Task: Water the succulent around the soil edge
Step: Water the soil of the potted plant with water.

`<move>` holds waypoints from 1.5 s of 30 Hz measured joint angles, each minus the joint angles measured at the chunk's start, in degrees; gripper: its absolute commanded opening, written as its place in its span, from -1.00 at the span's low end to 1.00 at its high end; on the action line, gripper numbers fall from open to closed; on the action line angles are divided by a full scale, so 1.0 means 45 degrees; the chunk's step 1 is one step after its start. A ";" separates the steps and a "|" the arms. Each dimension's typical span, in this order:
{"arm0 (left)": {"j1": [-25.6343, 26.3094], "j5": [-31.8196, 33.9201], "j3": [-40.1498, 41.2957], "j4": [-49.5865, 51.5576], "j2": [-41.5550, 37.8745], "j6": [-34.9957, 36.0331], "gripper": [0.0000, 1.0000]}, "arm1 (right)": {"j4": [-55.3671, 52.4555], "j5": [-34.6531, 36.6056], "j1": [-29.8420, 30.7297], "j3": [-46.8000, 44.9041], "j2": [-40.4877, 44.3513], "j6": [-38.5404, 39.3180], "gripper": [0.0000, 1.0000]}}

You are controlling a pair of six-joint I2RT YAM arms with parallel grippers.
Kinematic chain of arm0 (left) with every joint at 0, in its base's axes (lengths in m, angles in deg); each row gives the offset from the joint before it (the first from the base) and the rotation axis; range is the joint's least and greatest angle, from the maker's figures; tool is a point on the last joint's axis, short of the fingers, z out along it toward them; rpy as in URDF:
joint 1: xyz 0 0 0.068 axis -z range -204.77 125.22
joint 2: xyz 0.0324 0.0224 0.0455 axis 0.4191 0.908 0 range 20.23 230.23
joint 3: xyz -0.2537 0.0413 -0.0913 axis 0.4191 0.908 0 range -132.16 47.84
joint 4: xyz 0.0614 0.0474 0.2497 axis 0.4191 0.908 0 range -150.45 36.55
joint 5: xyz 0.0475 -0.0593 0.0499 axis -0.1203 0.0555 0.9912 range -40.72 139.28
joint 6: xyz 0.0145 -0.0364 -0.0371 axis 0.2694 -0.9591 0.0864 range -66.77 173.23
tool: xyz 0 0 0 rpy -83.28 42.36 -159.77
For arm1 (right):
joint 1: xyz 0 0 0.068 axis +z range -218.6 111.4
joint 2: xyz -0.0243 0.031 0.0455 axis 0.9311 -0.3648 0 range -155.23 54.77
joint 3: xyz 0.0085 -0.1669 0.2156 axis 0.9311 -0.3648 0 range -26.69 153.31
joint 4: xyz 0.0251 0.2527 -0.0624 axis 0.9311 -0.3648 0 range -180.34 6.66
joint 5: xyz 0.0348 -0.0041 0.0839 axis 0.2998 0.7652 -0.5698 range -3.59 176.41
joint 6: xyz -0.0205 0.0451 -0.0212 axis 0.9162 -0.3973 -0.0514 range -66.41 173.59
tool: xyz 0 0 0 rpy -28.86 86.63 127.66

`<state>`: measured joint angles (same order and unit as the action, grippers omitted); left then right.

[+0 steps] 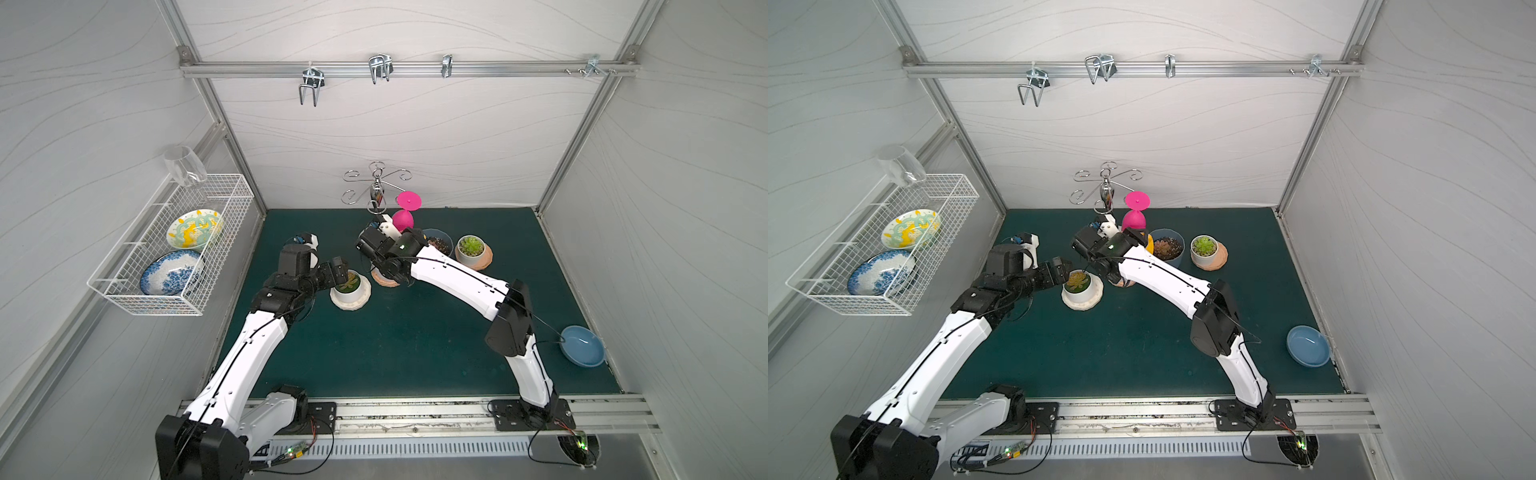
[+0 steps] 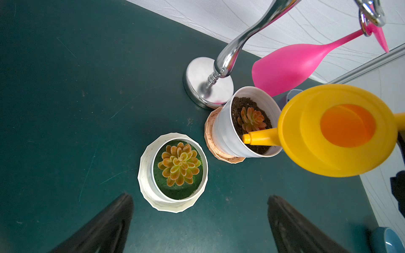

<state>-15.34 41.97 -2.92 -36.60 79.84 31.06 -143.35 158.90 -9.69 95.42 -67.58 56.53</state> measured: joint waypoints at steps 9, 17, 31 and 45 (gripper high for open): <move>0.0000 0.0000 0.0000 -0.0049 -0.0087 -0.0097 1.00 | -0.0539 0.0194 0.0000 -0.0330 0.0175 -0.0466 -1.00; 0.0000 -0.0005 0.0000 -0.0073 -0.0146 -0.0117 1.00 | -0.1137 0.0432 -0.0087 -0.0860 0.0758 -0.1039 -1.00; -0.0015 -0.0005 0.0000 -0.0092 -0.0146 -0.0131 1.00 | -0.2001 0.0840 -0.0500 -0.1297 0.1010 -0.1807 -1.00; -0.0121 -0.0097 0.0000 -0.0228 -0.0146 -0.0136 1.00 | -0.2079 0.0850 -0.0962 -0.1292 0.1010 -0.1865 -1.00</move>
<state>-15.89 41.53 -2.92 -37.62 79.19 30.44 -152.70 162.72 -14.02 89.60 -63.03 48.13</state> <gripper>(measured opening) 0.997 0.204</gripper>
